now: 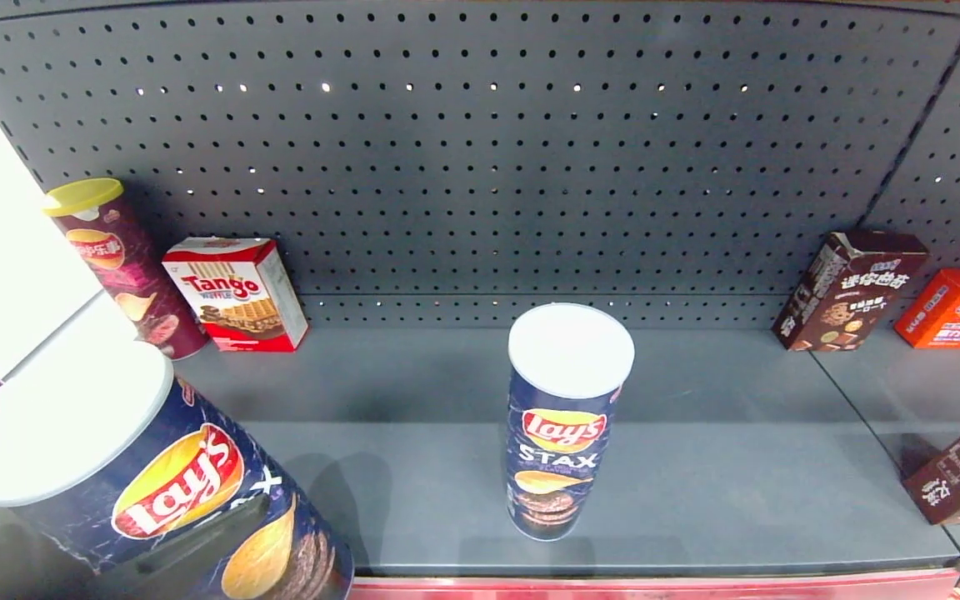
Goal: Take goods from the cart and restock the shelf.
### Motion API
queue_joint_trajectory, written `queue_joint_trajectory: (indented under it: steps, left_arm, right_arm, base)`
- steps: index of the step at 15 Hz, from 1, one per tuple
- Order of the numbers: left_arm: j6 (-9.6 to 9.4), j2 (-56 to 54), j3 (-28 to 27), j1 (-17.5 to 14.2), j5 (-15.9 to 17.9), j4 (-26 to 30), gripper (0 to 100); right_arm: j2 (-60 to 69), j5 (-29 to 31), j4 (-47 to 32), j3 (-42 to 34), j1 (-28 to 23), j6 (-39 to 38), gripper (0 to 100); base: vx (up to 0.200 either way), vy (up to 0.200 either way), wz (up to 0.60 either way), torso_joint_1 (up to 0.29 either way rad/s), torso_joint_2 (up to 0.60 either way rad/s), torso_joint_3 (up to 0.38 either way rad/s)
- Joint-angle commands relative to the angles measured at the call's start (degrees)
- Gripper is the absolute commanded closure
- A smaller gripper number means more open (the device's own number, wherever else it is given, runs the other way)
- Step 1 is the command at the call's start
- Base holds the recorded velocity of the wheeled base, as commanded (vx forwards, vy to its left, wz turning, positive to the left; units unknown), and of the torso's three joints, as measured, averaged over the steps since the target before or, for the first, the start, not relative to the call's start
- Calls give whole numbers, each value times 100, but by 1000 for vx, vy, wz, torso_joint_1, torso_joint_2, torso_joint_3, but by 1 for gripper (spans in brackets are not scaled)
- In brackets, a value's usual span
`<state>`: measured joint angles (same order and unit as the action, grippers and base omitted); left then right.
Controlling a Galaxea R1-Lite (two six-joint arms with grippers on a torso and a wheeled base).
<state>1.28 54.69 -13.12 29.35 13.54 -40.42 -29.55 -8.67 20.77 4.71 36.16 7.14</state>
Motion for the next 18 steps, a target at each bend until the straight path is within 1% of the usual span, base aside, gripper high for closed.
queue_joint_trajectory:
  steps: [1,2,4,5,6,9,10,11,12,15,16,17,18]
  left_arm:
    - [4,-2,2,0,-1,-1,100]
    - [4,-107,29,0,-1,8,100]
    - [13,-186,90,9,8,17,100]
    - [13,-195,116,9,17,17,100]
    - [13,-204,134,9,8,17,100]
    - [13,-195,143,26,17,17,100]
    - [13,-195,125,88,17,8,100]
    - [13,-195,108,149,17,8,100]
    - [13,-186,90,176,17,8,100]
    - [4,-195,125,176,17,8,100]
    - [4,-204,143,176,8,8,100]
    - [4,-213,143,176,-1,8,100]
    - [4,-204,143,167,-1,17,100]
  right_arm:
    - [723,76,-126,-57,-12,-46,0]
    - [1795,761,-697,-471,-135,-99,0]
    - [2885,946,-1866,-444,-293,-240,0]
    - [2955,937,-2139,-365,-311,-407,0]
    - [2955,937,-2156,-444,-267,-626,0]
    - [2955,981,-2086,-462,-232,-556,0]
    - [2955,990,-2121,-444,-302,-547,0]
    - [2955,990,-2121,-453,-513,-556,0]
    - [2726,990,-2112,-453,-1076,-556,0]
    - [2322,990,-2112,-453,-2042,-556,0]
    - [2357,990,-2086,-462,-2675,-565,0]
    - [2357,999,-2086,-462,-2807,-644,0]
    - [2357,1007,-2086,-462,-2772,-644,0]
  base:
    - [0,0,0,0,0,0]
    - [0,0,0,0,0,0]
    - [0,0,0,0,0,0]
    - [0,0,0,0,0,0]
    - [0,0,0,0,0,0]
    - [0,0,0,0,0,0]
    - [0,0,0,0,0,0]
    - [0,0,0,0,0,0]
    - [0,0,0,0,0,0]
    - [0,0,0,0,0,0]
    - [0,0,0,0,0,0]
    - [0,0,0,0,0,0]
    - [0,0,0,0,0,0]
